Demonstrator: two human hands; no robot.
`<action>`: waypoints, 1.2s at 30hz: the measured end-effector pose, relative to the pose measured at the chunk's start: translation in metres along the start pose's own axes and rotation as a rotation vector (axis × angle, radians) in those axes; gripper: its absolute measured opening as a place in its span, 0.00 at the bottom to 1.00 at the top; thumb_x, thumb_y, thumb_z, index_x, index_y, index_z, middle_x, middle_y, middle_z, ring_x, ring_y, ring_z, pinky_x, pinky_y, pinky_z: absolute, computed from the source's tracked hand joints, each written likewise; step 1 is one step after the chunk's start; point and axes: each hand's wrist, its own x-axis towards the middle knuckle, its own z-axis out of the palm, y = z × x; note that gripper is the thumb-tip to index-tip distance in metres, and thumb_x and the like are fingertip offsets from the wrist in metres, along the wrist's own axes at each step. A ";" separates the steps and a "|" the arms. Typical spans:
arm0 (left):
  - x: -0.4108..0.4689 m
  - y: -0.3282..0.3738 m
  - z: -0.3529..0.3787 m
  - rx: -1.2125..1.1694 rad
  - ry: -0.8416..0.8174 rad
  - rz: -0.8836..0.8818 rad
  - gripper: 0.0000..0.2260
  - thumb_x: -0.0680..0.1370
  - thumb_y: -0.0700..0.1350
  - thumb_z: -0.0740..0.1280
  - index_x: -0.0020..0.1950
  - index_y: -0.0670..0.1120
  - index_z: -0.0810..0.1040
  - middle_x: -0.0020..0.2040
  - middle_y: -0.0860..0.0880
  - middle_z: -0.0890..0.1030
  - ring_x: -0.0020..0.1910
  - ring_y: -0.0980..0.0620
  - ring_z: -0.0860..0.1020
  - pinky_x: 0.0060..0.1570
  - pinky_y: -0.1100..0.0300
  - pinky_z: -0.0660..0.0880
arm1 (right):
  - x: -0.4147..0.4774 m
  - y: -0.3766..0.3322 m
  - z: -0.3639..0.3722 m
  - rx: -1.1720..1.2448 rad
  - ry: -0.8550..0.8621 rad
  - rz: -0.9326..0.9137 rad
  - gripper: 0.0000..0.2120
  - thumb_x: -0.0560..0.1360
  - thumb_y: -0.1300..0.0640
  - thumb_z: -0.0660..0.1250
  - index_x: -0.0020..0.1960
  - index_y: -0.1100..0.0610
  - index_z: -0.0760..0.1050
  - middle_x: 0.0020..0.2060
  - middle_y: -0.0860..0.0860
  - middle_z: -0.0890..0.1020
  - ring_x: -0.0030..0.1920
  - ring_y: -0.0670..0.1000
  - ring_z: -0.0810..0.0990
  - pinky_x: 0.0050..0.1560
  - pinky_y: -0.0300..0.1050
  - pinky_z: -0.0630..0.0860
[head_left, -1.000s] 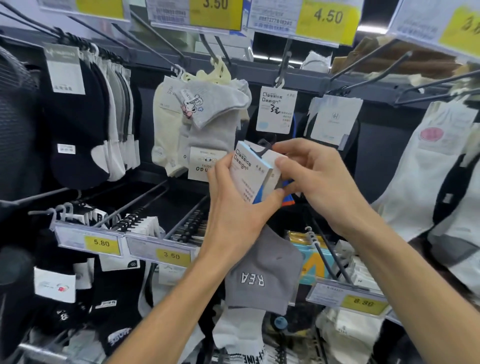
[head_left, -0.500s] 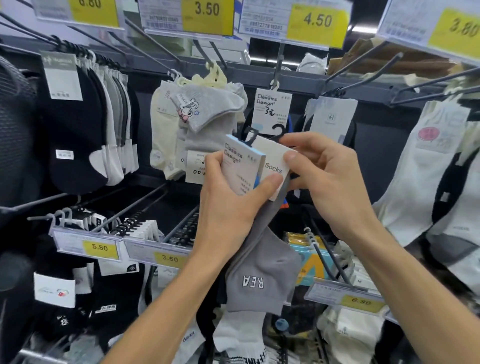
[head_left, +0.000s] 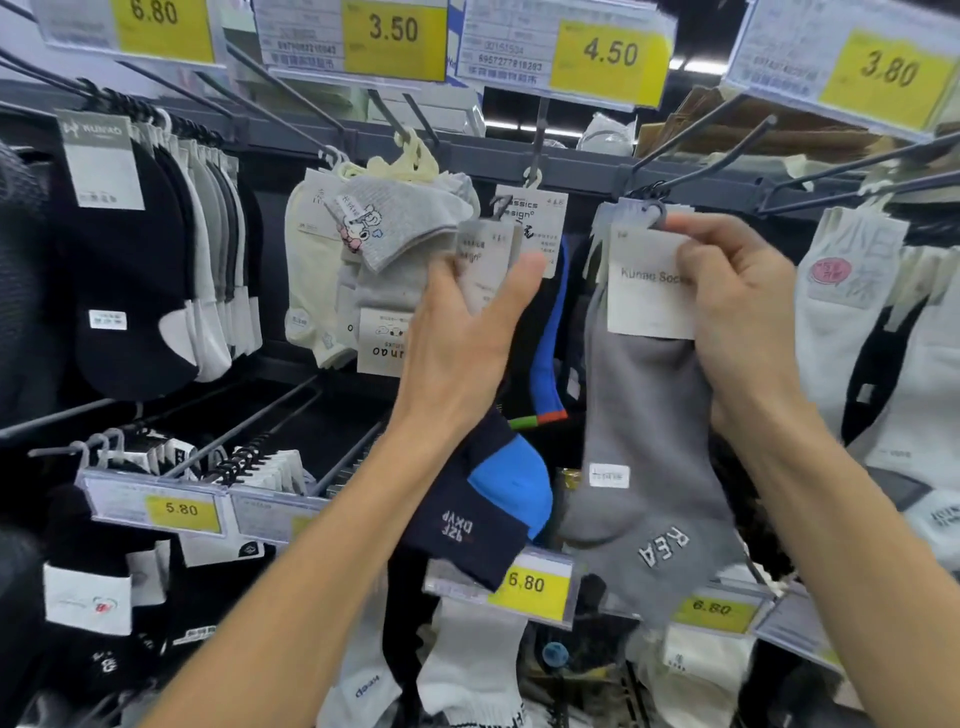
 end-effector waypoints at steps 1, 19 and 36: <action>0.009 0.003 0.005 0.046 -0.008 0.018 0.29 0.67 0.72 0.61 0.60 0.55 0.70 0.56 0.56 0.79 0.53 0.62 0.77 0.50 0.63 0.73 | 0.000 0.000 -0.003 0.007 0.001 -0.001 0.14 0.76 0.61 0.60 0.45 0.47 0.82 0.38 0.43 0.84 0.40 0.42 0.80 0.38 0.38 0.77; 0.073 -0.002 0.042 0.243 0.085 -0.014 0.38 0.65 0.66 0.73 0.63 0.44 0.65 0.54 0.47 0.79 0.54 0.44 0.78 0.52 0.46 0.78 | -0.012 0.011 -0.039 -0.102 -0.011 -0.020 0.12 0.80 0.59 0.62 0.49 0.44 0.81 0.45 0.40 0.86 0.46 0.39 0.82 0.45 0.33 0.78; -0.027 -0.007 0.046 0.572 -0.035 0.210 0.48 0.71 0.50 0.77 0.78 0.40 0.48 0.79 0.37 0.52 0.78 0.40 0.51 0.76 0.40 0.52 | -0.046 0.010 -0.154 0.045 0.202 0.158 0.12 0.79 0.63 0.66 0.58 0.50 0.81 0.48 0.48 0.86 0.49 0.47 0.84 0.45 0.38 0.80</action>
